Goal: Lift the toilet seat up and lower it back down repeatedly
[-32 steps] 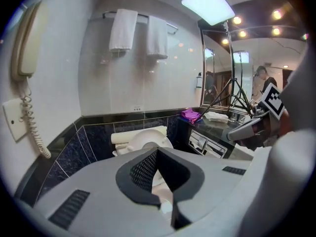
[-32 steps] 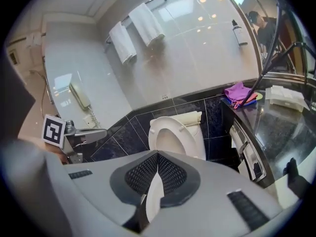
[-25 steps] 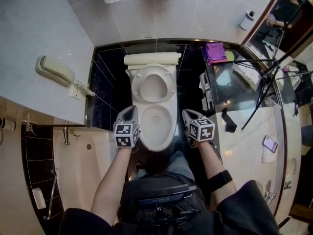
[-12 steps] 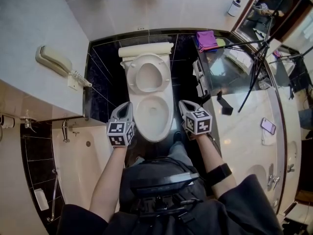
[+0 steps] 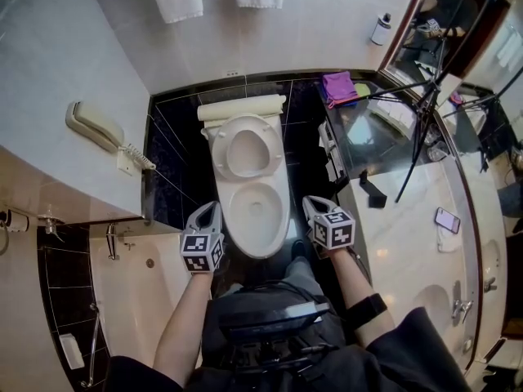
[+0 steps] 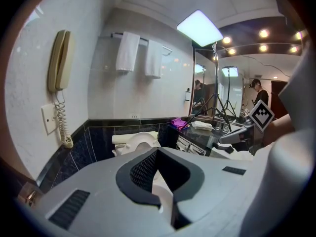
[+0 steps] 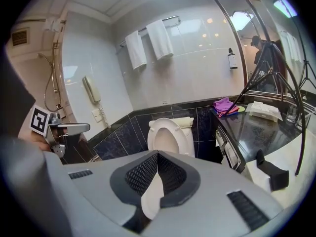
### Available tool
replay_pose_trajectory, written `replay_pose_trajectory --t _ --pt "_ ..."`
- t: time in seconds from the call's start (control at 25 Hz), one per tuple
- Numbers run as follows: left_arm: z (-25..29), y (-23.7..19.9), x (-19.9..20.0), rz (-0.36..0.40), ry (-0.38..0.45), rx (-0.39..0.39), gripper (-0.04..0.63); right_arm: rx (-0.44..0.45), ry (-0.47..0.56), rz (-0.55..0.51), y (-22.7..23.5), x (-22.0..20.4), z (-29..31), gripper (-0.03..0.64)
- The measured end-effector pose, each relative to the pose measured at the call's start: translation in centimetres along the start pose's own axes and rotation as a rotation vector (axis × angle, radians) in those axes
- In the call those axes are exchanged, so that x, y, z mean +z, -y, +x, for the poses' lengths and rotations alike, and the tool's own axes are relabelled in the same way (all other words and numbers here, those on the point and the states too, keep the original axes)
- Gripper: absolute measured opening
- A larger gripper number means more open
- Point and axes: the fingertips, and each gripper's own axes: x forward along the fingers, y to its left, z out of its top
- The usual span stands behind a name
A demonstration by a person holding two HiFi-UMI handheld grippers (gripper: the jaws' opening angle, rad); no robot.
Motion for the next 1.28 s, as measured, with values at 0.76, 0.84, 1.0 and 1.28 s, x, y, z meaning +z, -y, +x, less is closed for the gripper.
replay_pose_trajectory --t 0.76,0.84,1.0,1.28 --pt "1.5 0.0 -0.6 -0.006 -0.031 0.004 0.0 -0.024 -0.048 -0.042 1.3 -0.4 2.2 0.018" --pt "1.8 -0.1 -1.1 -0.005 -0.041 0.011 0.0 -0.03 -0.061 -0.069 1.6 -0.2 2.8 0.019" --pt "2.8 -0.2 -1.6 -0.009 -0.059 0.016 0.0 -0.03 -0.078 -0.113 2.4 0.7 4.3 0.047" --pt "5.4 -0.2 -1.9 -0.019 -0.09 0.03 0.0 0.002 -0.113 -0.252 2.7 3.9 7.8 0.114"
